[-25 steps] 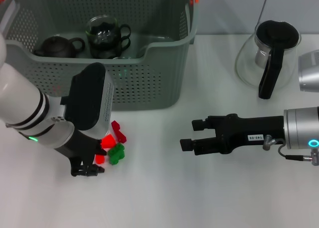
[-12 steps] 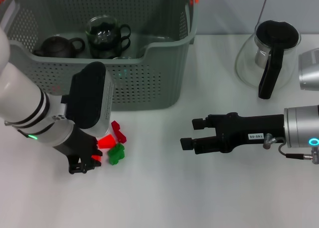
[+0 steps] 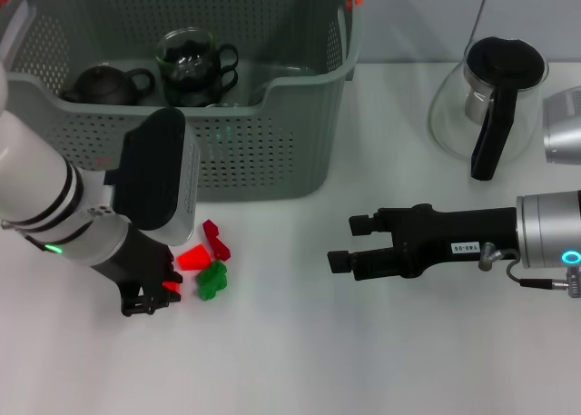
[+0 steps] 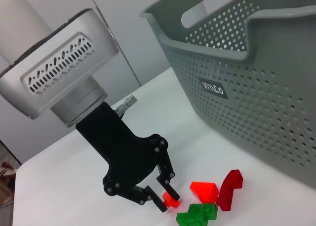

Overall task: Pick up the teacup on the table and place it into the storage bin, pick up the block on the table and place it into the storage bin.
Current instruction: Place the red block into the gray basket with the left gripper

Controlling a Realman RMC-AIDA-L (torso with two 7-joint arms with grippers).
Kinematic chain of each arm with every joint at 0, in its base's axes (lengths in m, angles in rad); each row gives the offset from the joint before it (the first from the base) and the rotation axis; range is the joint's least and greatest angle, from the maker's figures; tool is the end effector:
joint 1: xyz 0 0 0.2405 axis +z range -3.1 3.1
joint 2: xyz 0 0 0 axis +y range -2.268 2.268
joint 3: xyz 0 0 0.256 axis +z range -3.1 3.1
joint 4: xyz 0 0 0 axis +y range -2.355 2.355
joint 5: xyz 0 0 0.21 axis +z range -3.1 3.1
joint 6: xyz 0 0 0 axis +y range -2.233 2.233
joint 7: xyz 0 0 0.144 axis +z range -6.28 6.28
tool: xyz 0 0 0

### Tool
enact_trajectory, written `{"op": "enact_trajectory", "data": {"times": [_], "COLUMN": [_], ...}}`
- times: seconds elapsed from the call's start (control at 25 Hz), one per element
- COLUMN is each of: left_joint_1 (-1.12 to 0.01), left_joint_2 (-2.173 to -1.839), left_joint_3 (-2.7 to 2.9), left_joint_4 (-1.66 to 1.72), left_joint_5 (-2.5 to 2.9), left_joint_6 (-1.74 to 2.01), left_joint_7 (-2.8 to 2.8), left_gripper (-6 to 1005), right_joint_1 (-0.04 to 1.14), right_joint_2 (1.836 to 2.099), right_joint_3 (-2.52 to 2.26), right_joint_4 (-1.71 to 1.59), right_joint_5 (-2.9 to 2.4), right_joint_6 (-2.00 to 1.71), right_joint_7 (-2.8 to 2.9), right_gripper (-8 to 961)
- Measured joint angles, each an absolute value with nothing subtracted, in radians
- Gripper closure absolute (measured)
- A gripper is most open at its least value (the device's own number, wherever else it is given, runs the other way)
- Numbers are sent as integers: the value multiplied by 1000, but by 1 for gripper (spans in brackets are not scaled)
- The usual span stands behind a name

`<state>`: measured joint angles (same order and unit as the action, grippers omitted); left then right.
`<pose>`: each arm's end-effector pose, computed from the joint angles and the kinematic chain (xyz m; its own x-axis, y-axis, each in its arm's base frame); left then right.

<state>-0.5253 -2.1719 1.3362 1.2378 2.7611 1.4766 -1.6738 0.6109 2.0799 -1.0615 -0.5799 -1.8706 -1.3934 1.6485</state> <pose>-0.2303 0.3364 -0.0273 0.8588 -0.0028 -0.5124 -0.0807 -0.9882 -0.1299 0.2265 0.3394 -0.0547 0.7637 -0.5302 -0.3683 -0.5569 -0.8296 0.0394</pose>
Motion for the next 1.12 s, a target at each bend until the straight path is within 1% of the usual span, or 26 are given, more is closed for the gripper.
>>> {"op": "enact_trajectory", "data": {"times": [0.36,0.6,0.72,0.8,0.84,0.88,0.92,1.0,1.04,1.12], "left_joint_1": [-516,-518,-539,-560,-560,-580,-583,-607,-620,-653], "left_joint_2": [-2172,-2169,-2163,-2146,-2146,-2108,-2099,-2052,-2034,-2013], "left_joint_3": [1293,1093,897,723,723,583,569,513,500,489], "left_joint_4": [1314,1378,1382,1372,1372,1342,1332,1277,1247,1189], "left_joint_5": [2742,2611,2496,2373,2373,2225,2201,2092,2058,2030], "left_joint_6": [1540,1667,1774,1870,1870,1947,1952,1940,1913,1837], "left_joint_7": [-1713,-1798,-1838,-1841,-1841,-1847,-1853,-1884,-1894,-1896], "left_gripper": [846,846,846,846,846,845,845,845,845,845], "right_joint_1": [611,613,614,614,615,615,616,617,617,618], "right_joint_2": [2076,2072,2069,2065,2063,2061,2059,2057,2056,2054], "right_joint_3": [-1061,-1061,-1061,-1063,-1064,-1065,-1065,-1066,-1067,-1070], "right_joint_4": [-580,-580,-580,-580,-580,-580,-580,-581,-581,-582], "right_joint_5": [-1872,-1871,-1872,-1872,-1872,-1872,-1871,-1871,-1872,-1875], "right_joint_6": [-1393,-1393,-1394,-1395,-1396,-1397,-1400,-1402,-1402,-1403], "right_joint_7": [1645,1639,1638,1638,1637,1637,1637,1637,1636,1636], "right_gripper": [70,69,69,68,68,68,68,69,69,69]}}
